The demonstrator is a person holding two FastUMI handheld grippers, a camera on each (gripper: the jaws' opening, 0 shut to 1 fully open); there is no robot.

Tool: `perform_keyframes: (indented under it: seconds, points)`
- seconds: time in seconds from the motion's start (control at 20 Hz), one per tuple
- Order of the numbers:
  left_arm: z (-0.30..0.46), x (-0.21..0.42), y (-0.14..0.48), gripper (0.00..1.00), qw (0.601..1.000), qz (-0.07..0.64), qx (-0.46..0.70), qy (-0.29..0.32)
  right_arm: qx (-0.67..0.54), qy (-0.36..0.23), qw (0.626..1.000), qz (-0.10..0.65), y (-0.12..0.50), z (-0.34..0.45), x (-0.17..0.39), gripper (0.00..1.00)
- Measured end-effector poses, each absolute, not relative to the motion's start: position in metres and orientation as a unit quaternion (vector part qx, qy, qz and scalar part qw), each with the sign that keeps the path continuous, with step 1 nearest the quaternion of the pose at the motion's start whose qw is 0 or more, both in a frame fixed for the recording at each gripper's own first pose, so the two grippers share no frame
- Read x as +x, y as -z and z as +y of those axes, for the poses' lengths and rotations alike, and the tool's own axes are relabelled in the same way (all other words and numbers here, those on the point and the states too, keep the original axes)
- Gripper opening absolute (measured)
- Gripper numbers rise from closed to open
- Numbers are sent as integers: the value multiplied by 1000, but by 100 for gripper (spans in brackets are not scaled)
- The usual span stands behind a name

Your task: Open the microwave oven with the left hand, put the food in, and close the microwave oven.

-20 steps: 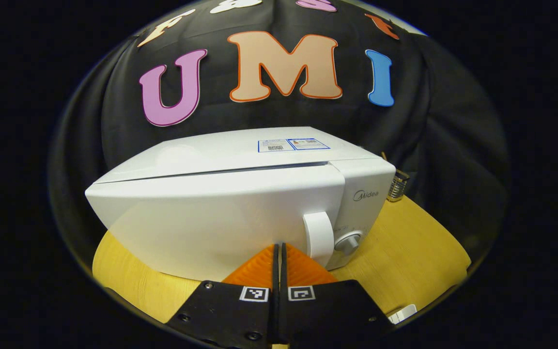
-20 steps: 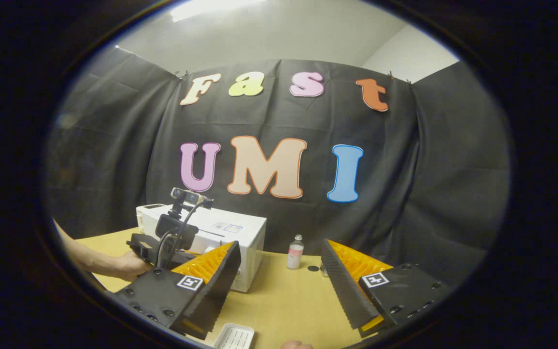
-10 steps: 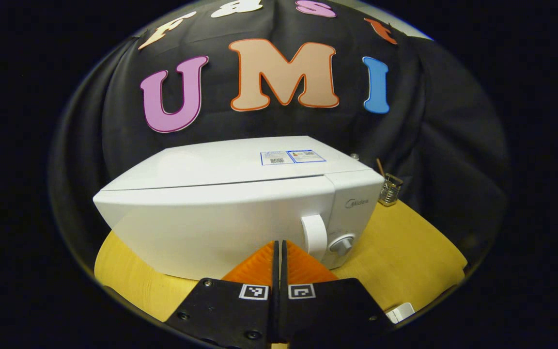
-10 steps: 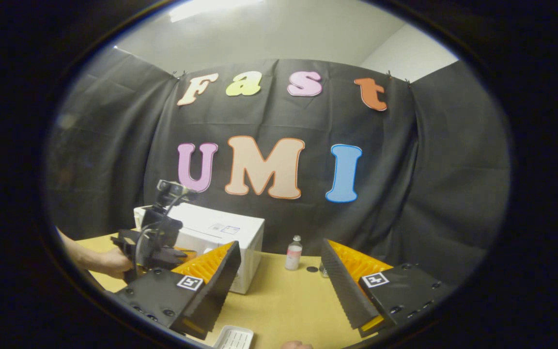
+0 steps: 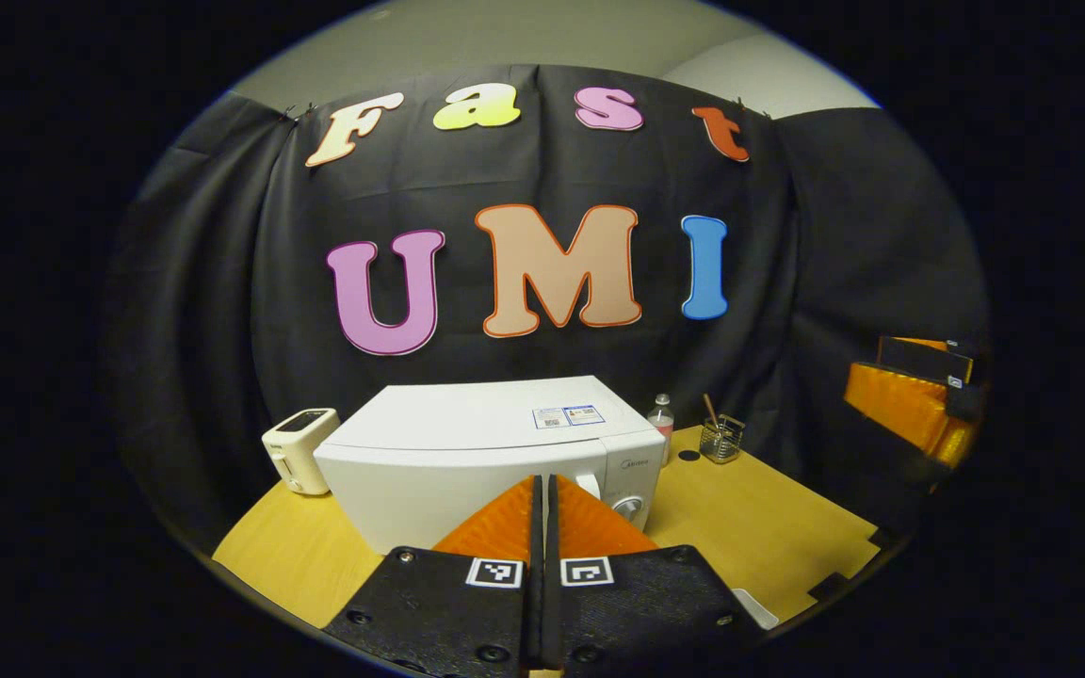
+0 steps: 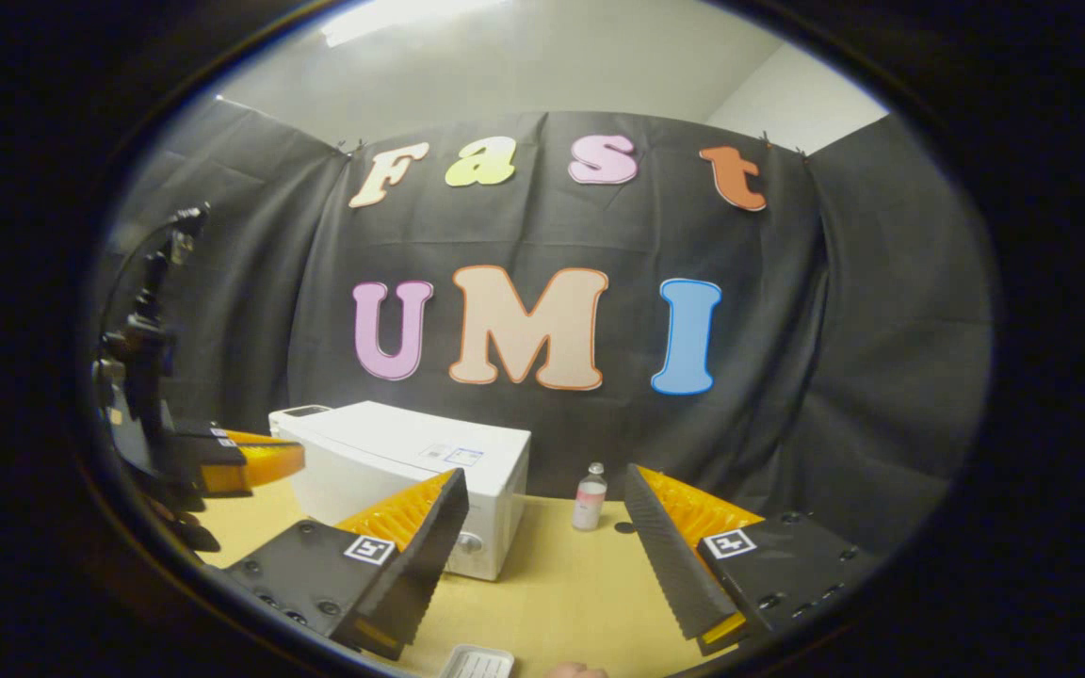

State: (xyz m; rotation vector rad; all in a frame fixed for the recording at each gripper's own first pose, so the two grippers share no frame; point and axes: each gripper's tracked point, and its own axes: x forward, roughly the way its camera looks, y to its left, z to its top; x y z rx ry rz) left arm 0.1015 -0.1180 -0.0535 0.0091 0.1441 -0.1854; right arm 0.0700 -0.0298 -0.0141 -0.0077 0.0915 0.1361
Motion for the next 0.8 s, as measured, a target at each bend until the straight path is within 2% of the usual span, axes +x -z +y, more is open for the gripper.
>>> perform_keyframes:
  seconds: [0.3, 0.45, 0.5, 0.55, 0.8]
  points:
    - [-70, 75, 5, 1, 999, 25, 0, 47, -6, -85, 996, 35, 1, -8, 75, 96]
    - [-53, 67, 7, 97, 999, 28, -14, 11, -8, -89, 995, 34, -5, -2, 77, 96]
    - [-51, 66, 9, 93, 999, 29, -24, 7, -7, -89, 996, 31, -8, 0, 76, 96]
    - [-57, 66, 12, 97, 999, 32, -33, 14, -7, -90, 996, 29, -9, 1, 76, 96]
    - [-65, 63, 12, 96, 999, 32, -23, 36, -14, -89, 995, 31, -8, 2, 72, 96]
